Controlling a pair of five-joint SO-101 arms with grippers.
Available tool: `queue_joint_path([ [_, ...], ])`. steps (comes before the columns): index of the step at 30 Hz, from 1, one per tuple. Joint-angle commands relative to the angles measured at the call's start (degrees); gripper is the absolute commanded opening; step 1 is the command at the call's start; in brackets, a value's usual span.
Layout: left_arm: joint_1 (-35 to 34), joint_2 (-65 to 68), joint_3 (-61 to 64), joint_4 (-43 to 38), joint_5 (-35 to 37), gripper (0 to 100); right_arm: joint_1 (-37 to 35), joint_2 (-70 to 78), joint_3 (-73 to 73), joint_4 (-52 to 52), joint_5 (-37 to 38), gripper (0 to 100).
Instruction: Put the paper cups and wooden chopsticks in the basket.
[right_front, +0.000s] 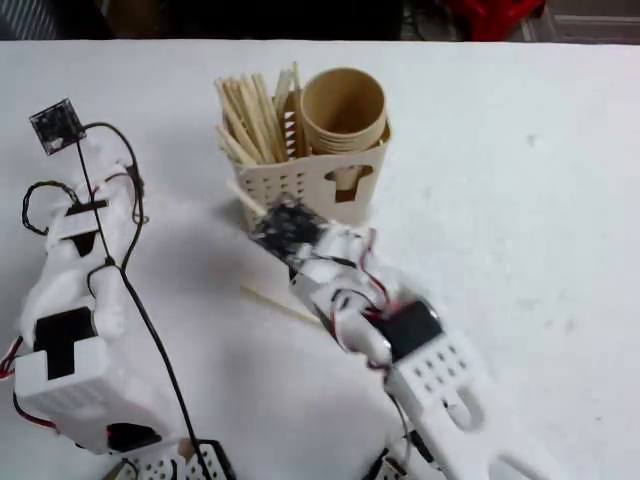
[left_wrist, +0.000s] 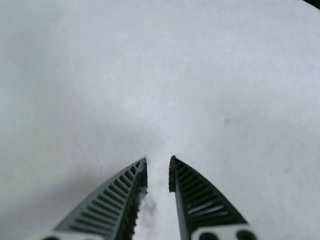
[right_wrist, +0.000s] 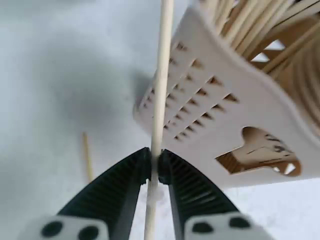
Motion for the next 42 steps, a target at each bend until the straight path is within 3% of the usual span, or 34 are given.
queue_joint_path([
  [1, 0.3, -0.6, -2.3, -0.2, -0.5, 9, 0.3, -7.6, -5.9, -5.3, -6.1, 1.7],
  [5, 0.2, -0.6, -2.3, -0.1, -0.5, 9, 0.4, -6.4, -14.2, -15.1, -12.2, 1.7],
  [11, 0.2, -0.6, -2.3, 0.2, -0.5, 9, 0.4, 6.1, -27.2, -25.5, -11.0, 1.7],
  [19, 0.2, -0.6, -2.3, 0.1, -0.5, 9, 0.7, 30.4, -52.8, -25.4, -11.3, 1.7],
  [24, 0.2, -0.6, -2.3, -0.1, -0.5, 9, 0.7, 40.5, -62.1, -19.6, -11.4, 2.1],
  [32, 0.2, -0.6, -2.3, -0.2, -0.5, 9, 0.8, 42.9, -64.1, -18.6, -11.4, 2.6],
  [37, 0.2, -0.6, -2.3, 0.1, -0.5, 9, 0.7, 43.0, -63.8, -17.9, -11.3, 11.5],
  [42, 0.2, -0.6, -2.3, 0.1, -0.5, 9, 0.7, 42.9, -63.8, -15.6, -11.3, 10.0],
])
